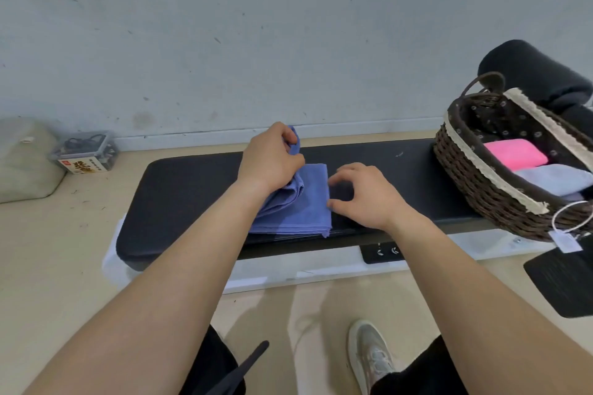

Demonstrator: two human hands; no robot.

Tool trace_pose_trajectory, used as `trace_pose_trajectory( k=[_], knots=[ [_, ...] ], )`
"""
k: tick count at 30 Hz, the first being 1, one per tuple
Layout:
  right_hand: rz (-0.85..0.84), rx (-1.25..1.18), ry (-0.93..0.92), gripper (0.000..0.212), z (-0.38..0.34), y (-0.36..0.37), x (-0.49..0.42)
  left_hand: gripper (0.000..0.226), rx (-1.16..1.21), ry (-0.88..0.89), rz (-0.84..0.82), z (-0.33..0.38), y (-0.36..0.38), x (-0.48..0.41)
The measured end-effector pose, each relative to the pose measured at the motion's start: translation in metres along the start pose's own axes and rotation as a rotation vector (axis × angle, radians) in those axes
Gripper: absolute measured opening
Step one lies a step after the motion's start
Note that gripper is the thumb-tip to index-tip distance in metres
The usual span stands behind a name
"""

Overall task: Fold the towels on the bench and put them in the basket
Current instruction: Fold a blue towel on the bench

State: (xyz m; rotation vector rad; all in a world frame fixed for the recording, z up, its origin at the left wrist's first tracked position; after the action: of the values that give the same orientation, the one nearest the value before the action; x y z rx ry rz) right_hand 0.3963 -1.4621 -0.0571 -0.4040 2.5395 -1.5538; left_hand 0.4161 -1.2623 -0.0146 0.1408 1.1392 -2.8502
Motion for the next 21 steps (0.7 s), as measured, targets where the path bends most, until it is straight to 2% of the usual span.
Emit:
trace_pose_trajectory(
  k=[3,8,14,16,18,21],
  knots=[
    [-0.109,0.062,0.026,0.051,0.009,0.006,0.008,0.025,-0.123,0.009,-0.087,0.007,0.024,-0.001],
    [-0.111,0.1,0.014,0.053,0.009,0.006,0.011,0.023,-0.295,0.022,-0.211,0.011,0.05,0.001],
    [-0.12,0.099,0.024,0.051,0.008,0.003,0.009,0.028,-0.386,0.067,-0.258,0.012,0.058,0.003],
    [-0.133,0.083,0.039,0.047,0.008,0.002,0.008,0.026,-0.35,0.092,-0.313,0.012,0.057,0.006],
    [-0.081,0.053,0.057,0.036,0.005,-0.001,0.008,0.019,-0.193,0.11,-0.346,0.013,0.049,0.01],
    [0.156,-0.014,0.044,0.029,-0.007,-0.005,0.003,0.014,-0.02,0.169,-0.237,0.008,0.025,0.014]
  ],
)
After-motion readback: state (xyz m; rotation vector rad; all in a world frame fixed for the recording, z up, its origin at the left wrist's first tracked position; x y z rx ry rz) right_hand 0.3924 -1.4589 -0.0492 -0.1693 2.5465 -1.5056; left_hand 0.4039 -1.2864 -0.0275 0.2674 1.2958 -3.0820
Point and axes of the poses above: each hand's wrist, its own x-axis away from the middle knuckle, its own y-axis out of the palm, z = x × y, the point moved 2 cm from there along -x, towards the middle knuckle, and after that the axes turned 3 degrees about -z, right-handed, at the moved point
